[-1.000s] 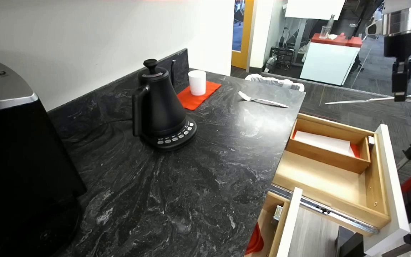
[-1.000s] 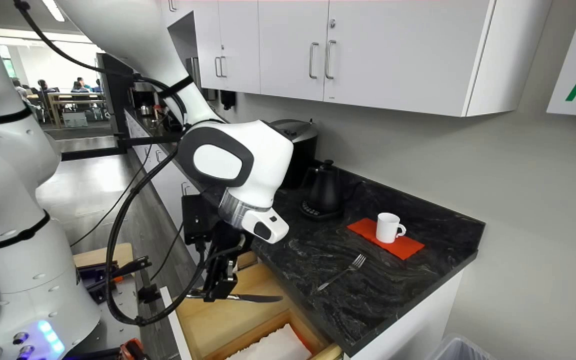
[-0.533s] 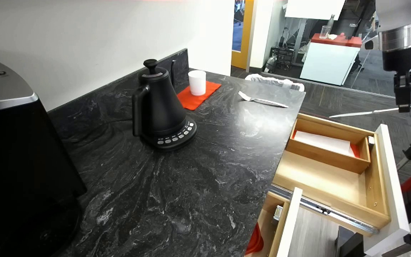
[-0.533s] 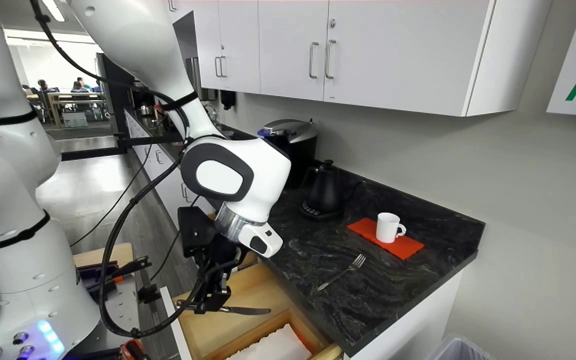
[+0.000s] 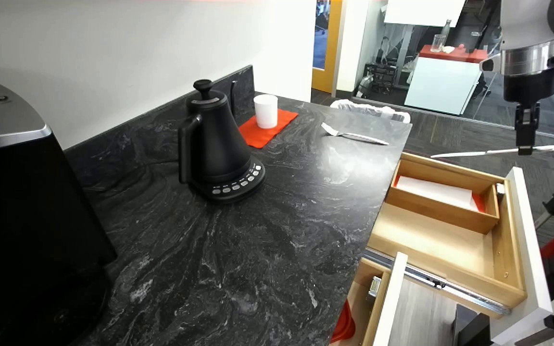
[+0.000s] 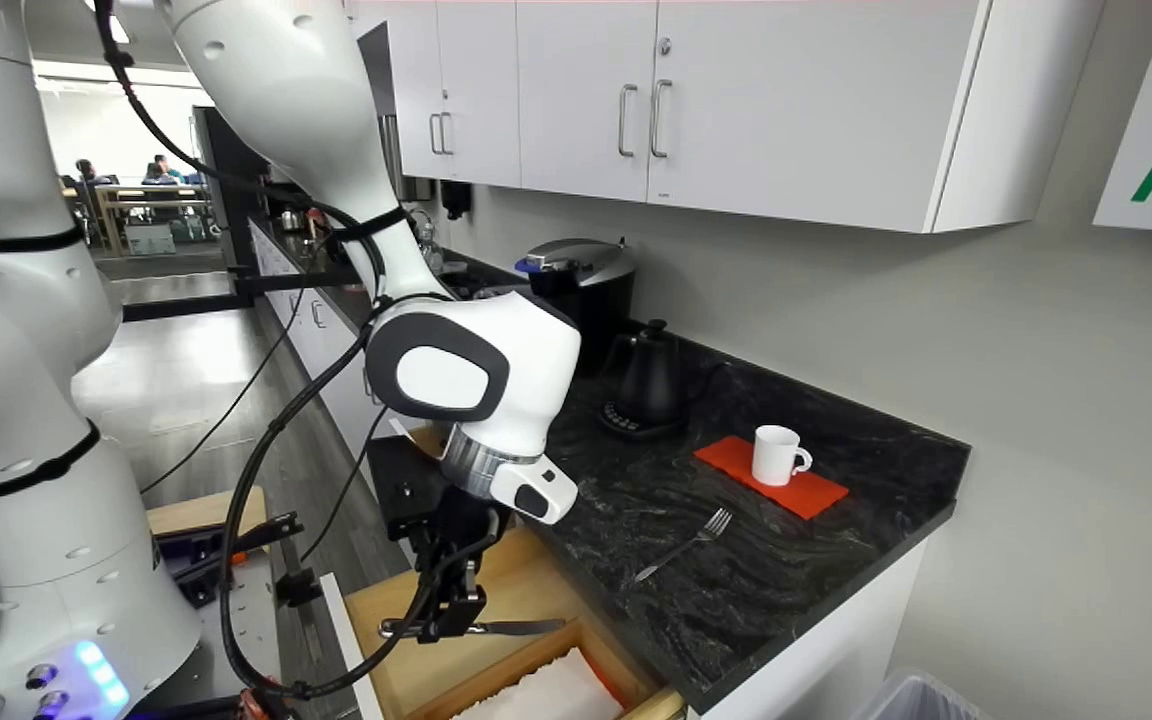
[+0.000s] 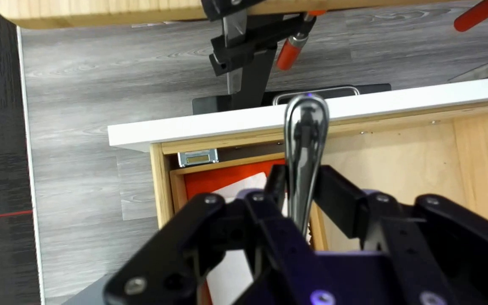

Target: Pick up the folk and butter knife from the countertop and put them in the drawer.

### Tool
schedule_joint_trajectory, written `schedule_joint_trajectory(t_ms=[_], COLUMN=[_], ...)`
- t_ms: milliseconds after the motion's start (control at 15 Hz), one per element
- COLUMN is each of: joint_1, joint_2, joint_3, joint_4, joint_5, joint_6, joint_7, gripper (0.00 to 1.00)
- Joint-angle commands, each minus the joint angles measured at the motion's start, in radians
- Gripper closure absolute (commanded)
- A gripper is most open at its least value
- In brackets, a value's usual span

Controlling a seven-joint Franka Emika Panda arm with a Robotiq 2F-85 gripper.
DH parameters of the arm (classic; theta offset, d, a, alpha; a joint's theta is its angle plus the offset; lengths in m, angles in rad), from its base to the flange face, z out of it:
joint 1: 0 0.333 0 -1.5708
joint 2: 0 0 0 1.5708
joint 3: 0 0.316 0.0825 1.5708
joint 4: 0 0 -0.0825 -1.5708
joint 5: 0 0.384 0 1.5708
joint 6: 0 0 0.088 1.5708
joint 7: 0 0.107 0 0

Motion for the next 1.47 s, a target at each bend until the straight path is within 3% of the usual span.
schedule_joint_trajectory(t_ms=[0, 600, 667, 733, 1200, 1267, 1333, 1400], joint_1=[-0.009, -0.007, -0.006, -0.006, -0.022, -0.023, 0.000, 0.004], joint_2=[0.031, 0.097, 0.102, 0.105, 0.113, 0.116, 0.059, 0.052], joint_3=[-0.006, -0.017, -0.021, -0.022, -0.010, -0.009, 0.029, 0.031], joint_4=[-0.003, -0.007, -0.007, -0.007, -0.023, -0.025, 0.049, 0.053], joint_5=[-0.031, -0.069, -0.074, -0.075, -0.023, -0.023, 0.029, 0.024], joint_6=[0.074, 0.256, 0.266, 0.274, 0.364, 0.397, 0.298, 0.310], joint_7=[-0.015, -0.003, 0.004, 0.002, -0.023, -0.030, -0.015, -0.017], gripper=[0.91, 0.91, 0.56, 0.48, 0.04, 0.02, 0.00, 0.00])
